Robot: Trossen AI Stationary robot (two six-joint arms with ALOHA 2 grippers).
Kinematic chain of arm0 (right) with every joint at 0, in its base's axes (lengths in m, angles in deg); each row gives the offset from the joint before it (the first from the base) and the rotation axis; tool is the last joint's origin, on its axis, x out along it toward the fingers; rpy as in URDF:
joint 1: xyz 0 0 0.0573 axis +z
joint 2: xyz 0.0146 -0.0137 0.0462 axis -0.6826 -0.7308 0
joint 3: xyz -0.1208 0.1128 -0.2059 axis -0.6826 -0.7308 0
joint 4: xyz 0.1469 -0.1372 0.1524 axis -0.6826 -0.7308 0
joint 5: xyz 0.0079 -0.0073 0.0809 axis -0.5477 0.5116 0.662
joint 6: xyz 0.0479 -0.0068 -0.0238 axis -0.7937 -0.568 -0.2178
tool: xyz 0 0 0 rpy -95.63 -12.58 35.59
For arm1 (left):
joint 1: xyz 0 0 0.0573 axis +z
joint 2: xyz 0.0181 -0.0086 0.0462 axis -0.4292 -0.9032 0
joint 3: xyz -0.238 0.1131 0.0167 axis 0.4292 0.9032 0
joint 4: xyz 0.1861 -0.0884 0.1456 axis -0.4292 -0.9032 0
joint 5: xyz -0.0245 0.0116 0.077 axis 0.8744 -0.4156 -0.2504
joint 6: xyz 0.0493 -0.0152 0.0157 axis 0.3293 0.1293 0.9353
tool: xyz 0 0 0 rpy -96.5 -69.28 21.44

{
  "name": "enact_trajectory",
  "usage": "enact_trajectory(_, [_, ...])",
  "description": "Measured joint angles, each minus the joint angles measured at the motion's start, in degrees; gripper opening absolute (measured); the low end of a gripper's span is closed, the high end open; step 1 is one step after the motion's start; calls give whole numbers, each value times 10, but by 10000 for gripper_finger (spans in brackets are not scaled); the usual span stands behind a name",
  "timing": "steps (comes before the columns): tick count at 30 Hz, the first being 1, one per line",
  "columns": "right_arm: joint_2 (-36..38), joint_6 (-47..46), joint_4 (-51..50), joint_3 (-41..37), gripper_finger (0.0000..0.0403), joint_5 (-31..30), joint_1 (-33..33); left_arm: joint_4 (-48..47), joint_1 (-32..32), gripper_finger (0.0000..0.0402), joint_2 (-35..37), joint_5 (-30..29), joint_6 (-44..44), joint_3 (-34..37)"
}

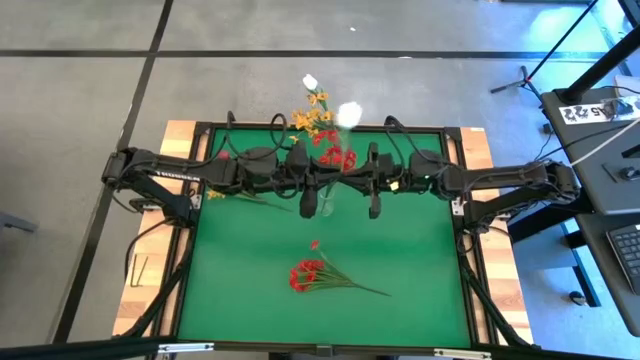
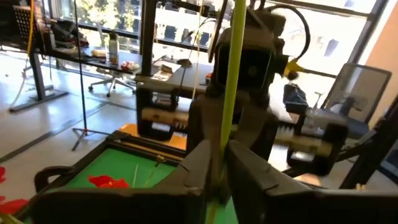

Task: Sort flowers into vase by color
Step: Put the white flower into the purple vase

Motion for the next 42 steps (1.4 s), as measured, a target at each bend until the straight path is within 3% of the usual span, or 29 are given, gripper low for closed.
enact_trajectory(6, [46, 32, 4, 0, 2, -20, 0, -8, -13, 104, 28, -2, 21, 0])
enact_trajectory(11, [76, 51, 0, 0, 1, -23, -27, -41, -33, 125, 76, -44, 46, 0])
enact_trajectory(15, [97, 61, -8, 0, 1, -23, -85, -86, -53, 127, 110, -122, 73, 0])
enact_trajectory(19, [95, 57, -39, 0, 1, 18, -172, -140, -57, 127, 128, -164, 75, 0])
enact_trajectory(31, [28, 43, -56, 0, 0, 134, -399, -223, 7, 127, 132, -191, 63, 42])
enact_trajectory(35, [-24, 43, -54, 0, 0, 178, -433, -225, 56, 127, 139, -194, 64, 73])
enact_trajectory(42, [-148, 56, 18, 0, 0, 214, -439, -168, 125, 122, 179, -113, 62, 152])
